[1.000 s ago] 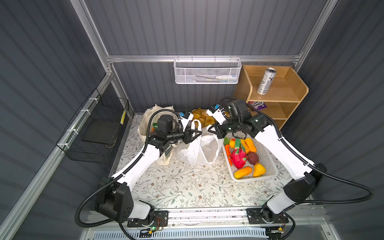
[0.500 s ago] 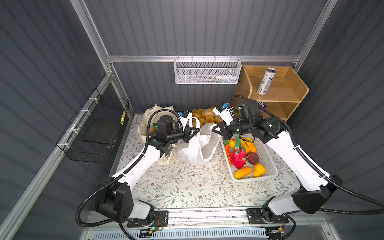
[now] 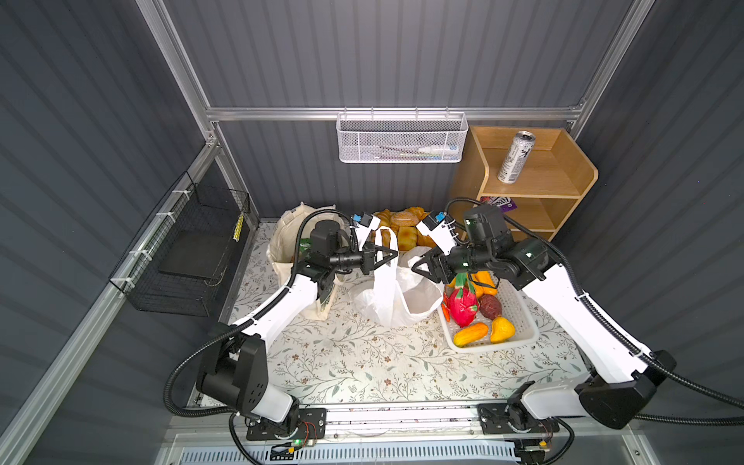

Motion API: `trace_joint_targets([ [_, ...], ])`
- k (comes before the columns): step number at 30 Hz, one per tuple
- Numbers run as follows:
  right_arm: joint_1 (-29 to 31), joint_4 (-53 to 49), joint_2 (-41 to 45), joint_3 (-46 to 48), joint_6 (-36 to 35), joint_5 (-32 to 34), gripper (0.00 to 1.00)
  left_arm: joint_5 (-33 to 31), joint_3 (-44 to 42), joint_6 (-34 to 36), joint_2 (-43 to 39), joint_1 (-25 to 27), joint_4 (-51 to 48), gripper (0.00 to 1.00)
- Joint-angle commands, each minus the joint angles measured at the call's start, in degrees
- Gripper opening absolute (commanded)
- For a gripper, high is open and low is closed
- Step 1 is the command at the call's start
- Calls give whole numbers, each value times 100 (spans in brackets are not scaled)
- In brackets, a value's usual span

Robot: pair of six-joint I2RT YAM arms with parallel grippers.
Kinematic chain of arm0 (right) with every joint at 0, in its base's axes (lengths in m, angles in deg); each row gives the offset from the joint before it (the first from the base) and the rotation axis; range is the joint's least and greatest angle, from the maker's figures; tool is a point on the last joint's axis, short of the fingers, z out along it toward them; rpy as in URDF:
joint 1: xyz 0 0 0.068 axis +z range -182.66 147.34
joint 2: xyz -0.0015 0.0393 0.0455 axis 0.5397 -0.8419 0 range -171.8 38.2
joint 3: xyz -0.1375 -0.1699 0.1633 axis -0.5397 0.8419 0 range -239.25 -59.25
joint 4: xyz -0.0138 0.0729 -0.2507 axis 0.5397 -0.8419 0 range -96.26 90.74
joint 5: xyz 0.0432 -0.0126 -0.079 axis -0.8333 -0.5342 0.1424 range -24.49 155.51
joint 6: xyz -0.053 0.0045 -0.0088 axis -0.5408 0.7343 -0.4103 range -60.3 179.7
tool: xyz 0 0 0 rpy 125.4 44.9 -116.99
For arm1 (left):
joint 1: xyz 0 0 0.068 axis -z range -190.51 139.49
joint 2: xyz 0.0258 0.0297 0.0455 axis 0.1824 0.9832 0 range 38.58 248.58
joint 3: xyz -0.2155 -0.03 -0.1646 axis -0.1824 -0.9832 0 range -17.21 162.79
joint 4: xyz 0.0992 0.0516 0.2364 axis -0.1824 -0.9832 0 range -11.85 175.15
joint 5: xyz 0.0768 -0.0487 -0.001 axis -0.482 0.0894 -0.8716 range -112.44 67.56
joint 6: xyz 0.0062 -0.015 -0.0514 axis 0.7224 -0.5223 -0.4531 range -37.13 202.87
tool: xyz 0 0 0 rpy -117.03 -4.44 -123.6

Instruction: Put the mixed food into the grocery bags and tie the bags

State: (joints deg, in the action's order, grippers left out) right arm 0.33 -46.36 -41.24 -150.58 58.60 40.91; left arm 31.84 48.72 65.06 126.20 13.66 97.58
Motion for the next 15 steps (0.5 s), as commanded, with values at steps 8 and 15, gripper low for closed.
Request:
trace_joint_targets([
  [8, -392, -383, 7, -534, -291, -159, 37, 704, 722, 517, 261, -46, -971, 0],
  [15, -394, -442, -99, -817, -417, -395, 0, 854, 1067, 855, 538, -43, -1531, 1],
])
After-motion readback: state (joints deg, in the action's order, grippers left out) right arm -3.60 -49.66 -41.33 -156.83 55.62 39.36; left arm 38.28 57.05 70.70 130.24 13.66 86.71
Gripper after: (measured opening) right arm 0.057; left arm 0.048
